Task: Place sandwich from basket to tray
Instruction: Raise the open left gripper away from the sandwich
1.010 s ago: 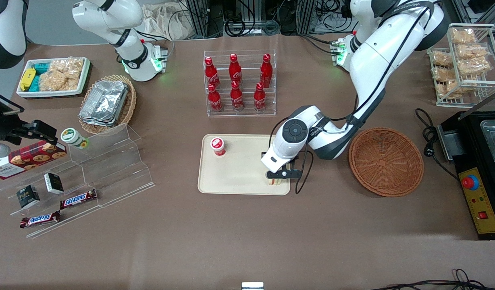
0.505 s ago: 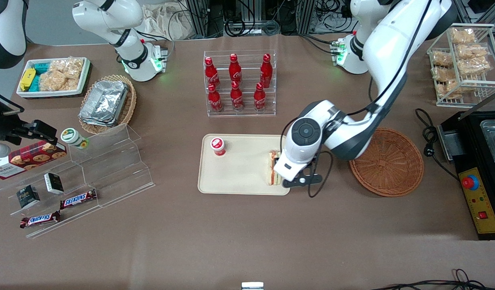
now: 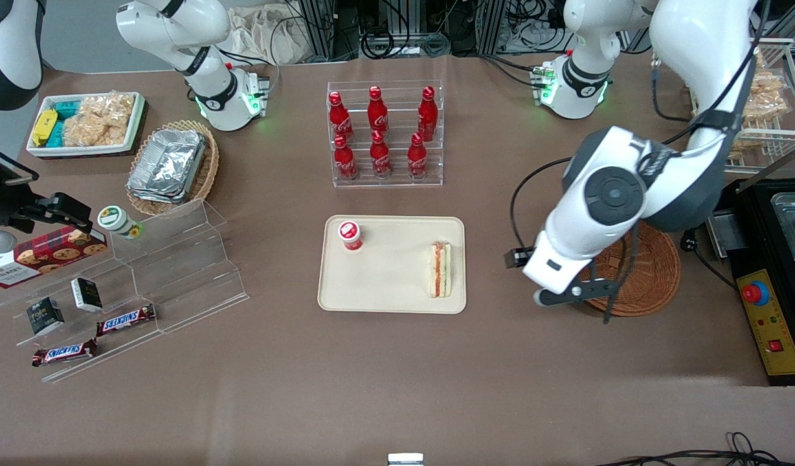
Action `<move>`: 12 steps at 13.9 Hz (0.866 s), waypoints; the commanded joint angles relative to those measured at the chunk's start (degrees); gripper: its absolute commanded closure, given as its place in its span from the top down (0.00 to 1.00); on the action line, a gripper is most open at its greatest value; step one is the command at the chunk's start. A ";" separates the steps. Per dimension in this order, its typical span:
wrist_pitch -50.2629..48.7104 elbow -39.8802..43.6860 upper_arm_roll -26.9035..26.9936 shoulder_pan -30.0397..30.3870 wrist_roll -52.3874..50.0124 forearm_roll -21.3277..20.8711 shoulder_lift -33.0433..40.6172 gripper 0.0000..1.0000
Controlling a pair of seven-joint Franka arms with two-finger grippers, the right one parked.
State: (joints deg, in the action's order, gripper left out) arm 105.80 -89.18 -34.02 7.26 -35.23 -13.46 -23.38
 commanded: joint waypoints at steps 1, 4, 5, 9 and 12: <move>0.19 -9.14 6.66 -0.14 13.19 5.70 10.69 1.00; 0.99 -17.16 12.04 -0.50 23.42 7.21 18.70 1.00; 0.20 -17.26 13.96 -0.50 26.76 7.91 19.94 1.00; -5.15 -11.94 21.87 0.12 42.21 12.91 20.57 1.00; -13.59 -0.14 24.18 0.12 51.05 13.81 13.46 1.00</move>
